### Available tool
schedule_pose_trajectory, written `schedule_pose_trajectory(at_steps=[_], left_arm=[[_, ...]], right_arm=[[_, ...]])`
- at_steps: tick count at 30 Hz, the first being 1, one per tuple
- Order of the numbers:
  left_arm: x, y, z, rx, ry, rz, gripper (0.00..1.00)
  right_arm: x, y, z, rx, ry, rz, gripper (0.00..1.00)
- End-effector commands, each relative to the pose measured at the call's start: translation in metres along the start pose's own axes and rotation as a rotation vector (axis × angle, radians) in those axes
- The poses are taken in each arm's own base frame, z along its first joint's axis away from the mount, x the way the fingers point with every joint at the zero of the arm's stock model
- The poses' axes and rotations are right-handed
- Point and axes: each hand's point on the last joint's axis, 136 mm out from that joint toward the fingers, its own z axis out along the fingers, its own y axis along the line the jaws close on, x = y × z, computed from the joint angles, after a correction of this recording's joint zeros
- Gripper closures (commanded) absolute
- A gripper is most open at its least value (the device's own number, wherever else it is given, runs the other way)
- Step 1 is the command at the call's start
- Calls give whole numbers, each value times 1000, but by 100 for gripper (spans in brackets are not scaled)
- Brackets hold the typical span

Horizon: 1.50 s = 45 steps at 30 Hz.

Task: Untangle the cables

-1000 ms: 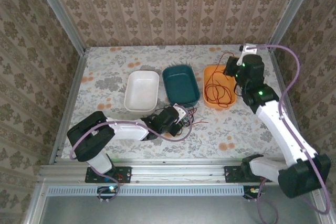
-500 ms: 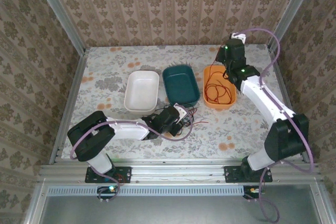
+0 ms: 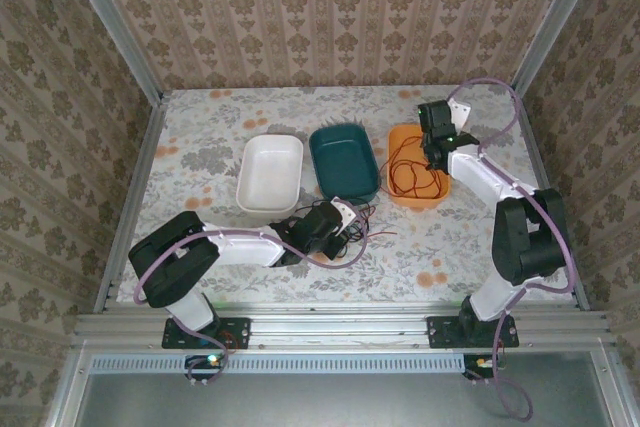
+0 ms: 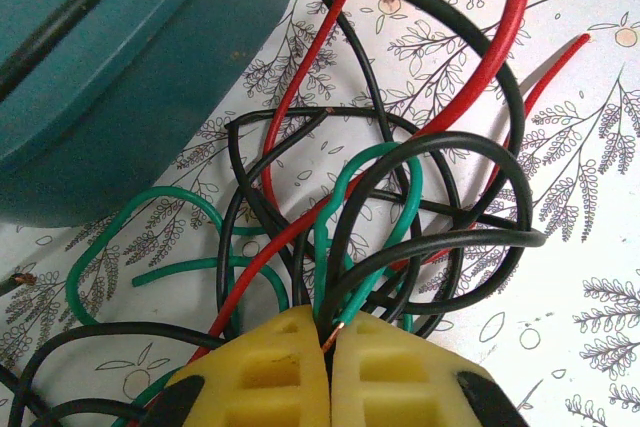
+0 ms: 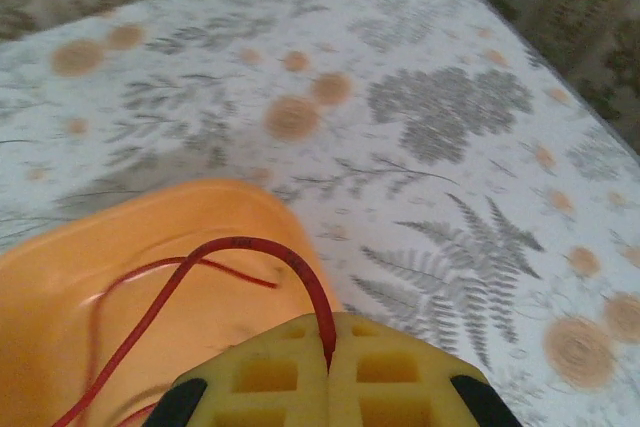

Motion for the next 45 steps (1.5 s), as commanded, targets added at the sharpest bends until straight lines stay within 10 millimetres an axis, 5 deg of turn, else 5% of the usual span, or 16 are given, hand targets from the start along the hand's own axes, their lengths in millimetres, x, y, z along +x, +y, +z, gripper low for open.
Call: schedule_pose_trajectory(at_steps=[1, 6, 16, 32, 34, 38, 42, 45], left_arm=[[49, 7, 5, -27, 171, 17, 100], [49, 7, 6, -26, 172, 14, 100], [47, 7, 7, -25, 174, 16, 100], [47, 5, 6, -29, 183, 26, 100], [46, 4, 6, -27, 182, 29, 100], [45, 5, 5, -31, 179, 32, 100], [44, 5, 4, -31, 176, 33, 100], [44, 3, 5, -25, 175, 39, 100]], right_arm=[[5, -46, 1, 163, 6, 76, 100], [6, -73, -2, 224, 0, 118, 100], [23, -25, -5, 89, 52, 28, 100], [109, 45, 5, -136, 322, -110, 100], [108, 47, 4, -143, 327, -122, 96], [82, 46, -9, -163, 262, -122, 63], [54, 41, -34, -222, 178, -120, 54], [52, 42, -54, -317, 171, -141, 54]])
